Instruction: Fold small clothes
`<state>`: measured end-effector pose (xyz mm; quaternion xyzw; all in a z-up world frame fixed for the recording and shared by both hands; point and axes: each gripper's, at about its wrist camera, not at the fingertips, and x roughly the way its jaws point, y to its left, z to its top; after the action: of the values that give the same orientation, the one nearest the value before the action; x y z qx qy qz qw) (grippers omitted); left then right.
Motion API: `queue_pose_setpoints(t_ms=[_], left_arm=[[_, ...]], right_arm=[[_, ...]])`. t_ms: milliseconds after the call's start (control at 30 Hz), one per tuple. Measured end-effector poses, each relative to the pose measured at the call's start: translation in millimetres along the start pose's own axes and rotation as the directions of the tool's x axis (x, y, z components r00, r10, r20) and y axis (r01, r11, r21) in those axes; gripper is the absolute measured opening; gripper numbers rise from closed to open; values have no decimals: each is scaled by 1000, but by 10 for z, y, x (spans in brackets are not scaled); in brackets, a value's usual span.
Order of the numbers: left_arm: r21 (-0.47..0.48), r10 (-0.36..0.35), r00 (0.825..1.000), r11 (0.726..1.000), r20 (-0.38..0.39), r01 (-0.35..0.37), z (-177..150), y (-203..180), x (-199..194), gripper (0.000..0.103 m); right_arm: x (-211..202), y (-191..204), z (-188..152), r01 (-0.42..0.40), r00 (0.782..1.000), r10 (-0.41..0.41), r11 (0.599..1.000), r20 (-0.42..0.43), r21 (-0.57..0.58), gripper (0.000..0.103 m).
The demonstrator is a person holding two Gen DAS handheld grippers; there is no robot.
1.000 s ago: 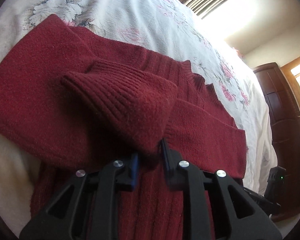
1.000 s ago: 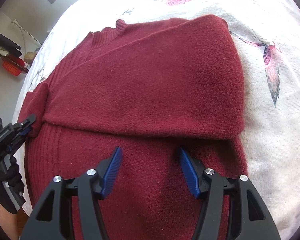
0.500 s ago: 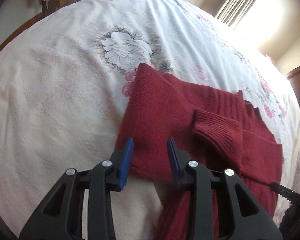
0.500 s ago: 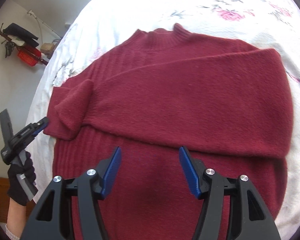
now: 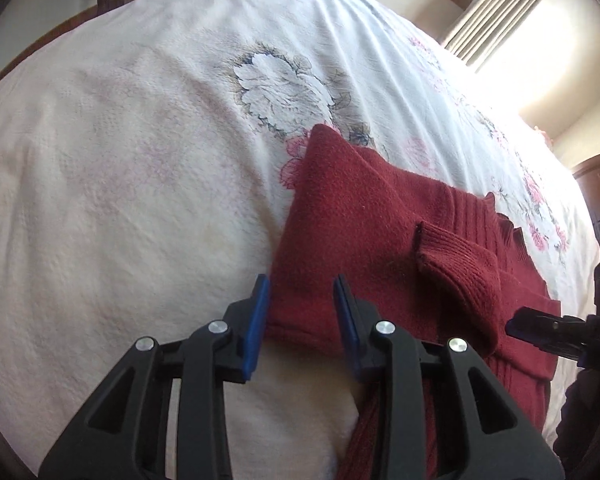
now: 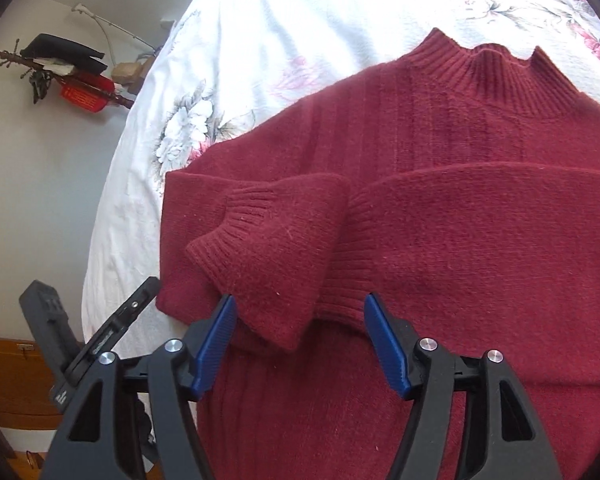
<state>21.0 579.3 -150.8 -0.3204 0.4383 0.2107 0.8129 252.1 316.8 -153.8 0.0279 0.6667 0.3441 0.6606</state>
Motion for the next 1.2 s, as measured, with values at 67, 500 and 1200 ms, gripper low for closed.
queue_pose_setpoints(t_ms=[67,500,1200], left_arm=[[-12,1,1000,1000,1,-1,-27,76,-73,34],[12,-21,1000,1000,0,21,-40,-153,-48,34],[116,66,991,992,-114,-52,-245,-995,724,37]], right_arm=[[122,25,16,2,1000,-1,1000,-23,14,66],[-436,-167,-121,-48,992,53,998,114,-43,17],[-843,-1526,-346,156,973,-171,982,156,101,20]])
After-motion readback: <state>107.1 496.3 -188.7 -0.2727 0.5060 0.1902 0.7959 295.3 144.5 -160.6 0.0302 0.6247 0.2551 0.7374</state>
